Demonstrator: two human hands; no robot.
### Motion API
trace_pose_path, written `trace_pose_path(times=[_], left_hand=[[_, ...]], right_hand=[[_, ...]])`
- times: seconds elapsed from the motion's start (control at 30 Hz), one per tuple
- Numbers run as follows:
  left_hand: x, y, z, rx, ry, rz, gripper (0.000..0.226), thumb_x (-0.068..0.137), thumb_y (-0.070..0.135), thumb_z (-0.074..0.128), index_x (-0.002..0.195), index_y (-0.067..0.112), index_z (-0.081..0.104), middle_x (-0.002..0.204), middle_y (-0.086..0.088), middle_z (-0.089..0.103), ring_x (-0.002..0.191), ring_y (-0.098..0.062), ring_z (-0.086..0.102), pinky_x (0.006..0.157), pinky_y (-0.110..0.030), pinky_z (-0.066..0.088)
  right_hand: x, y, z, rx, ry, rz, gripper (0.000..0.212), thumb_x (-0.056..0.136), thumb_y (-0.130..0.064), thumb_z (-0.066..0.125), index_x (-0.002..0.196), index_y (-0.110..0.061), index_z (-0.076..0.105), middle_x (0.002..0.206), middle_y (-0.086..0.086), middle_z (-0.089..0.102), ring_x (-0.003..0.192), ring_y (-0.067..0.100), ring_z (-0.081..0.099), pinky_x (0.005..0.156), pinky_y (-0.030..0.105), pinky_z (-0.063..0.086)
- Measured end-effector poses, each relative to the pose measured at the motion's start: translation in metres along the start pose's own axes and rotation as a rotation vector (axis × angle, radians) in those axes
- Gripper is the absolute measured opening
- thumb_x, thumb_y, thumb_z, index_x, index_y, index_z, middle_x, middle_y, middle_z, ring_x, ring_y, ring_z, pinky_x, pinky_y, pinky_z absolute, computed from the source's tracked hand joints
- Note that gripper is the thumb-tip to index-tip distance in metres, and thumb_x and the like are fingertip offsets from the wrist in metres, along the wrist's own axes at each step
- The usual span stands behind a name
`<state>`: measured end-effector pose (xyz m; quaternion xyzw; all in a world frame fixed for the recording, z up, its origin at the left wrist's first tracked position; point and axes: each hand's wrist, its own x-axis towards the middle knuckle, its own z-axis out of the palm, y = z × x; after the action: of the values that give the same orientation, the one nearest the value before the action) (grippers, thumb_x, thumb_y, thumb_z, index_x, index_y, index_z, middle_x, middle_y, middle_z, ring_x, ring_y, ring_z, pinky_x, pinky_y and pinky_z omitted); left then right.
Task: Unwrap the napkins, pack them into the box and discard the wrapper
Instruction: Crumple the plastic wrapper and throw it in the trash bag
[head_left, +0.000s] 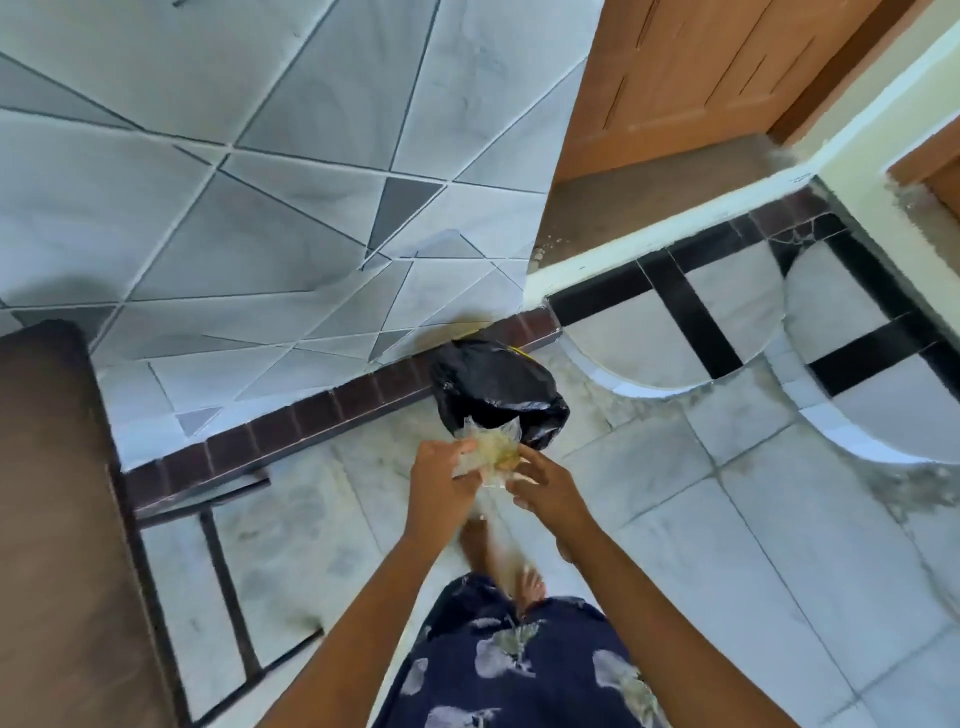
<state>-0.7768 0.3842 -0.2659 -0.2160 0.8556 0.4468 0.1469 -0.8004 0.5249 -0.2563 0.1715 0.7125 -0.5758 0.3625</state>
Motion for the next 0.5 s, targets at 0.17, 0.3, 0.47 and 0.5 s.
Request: trace_pose_path(times=[0.17,0.3,0.47,0.5], left_hand=[[0.073,-0.021,0.030,0.064,-0.067,-0.142,0.031,0.079,0.018,0.066,0.110,0.015,0.066,0.113,-0.006,0.068,0.098,-0.020,0.063,0.076,-0.008,0.035],[0.129,-0.038,0.066,0.076,-0.010,-0.258,0.030,0.081,0.016,0.064,0.111,0.016,0.066,0.116,-0.004,0.068,0.101,-0.022,0.064,0.092,-0.028,0.047],[0.210,-0.080,0.133,0.035,-0.005,-0.332,0.027,0.082,0.005,0.061,0.109,0.005,0.066,0.114,-0.015,0.067,0.104,-0.030,0.063,0.098,-0.039,0.047],[0.227,-0.093,0.147,0.047,-0.017,-0.342,0.028,0.083,0.005,0.059,0.110,0.005,0.066,0.115,-0.016,0.067,0.105,-0.031,0.062,0.099,-0.041,0.047]], right_hand=[[0.089,0.011,-0.016,-0.086,-0.098,0.128,0.047,0.088,0.001,0.051,0.133,-0.010,0.043,0.117,0.006,0.059,0.108,0.022,0.056,0.088,0.027,0.046],[0.166,0.034,-0.024,-0.124,-0.161,0.246,0.045,0.091,-0.006,0.049,0.134,-0.015,0.043,0.123,0.006,0.058,0.115,0.023,0.055,0.094,0.031,0.043],[0.263,0.069,-0.030,-0.189,-0.190,0.351,0.043,0.092,-0.004,0.044,0.134,-0.009,0.039,0.114,0.006,0.053,0.096,0.015,0.049,0.077,0.020,0.041],[0.282,0.079,-0.030,-0.179,-0.203,0.377,0.040,0.092,-0.002,0.043,0.131,-0.010,0.041,0.110,0.004,0.053,0.091,0.013,0.049,0.075,0.019,0.041]])
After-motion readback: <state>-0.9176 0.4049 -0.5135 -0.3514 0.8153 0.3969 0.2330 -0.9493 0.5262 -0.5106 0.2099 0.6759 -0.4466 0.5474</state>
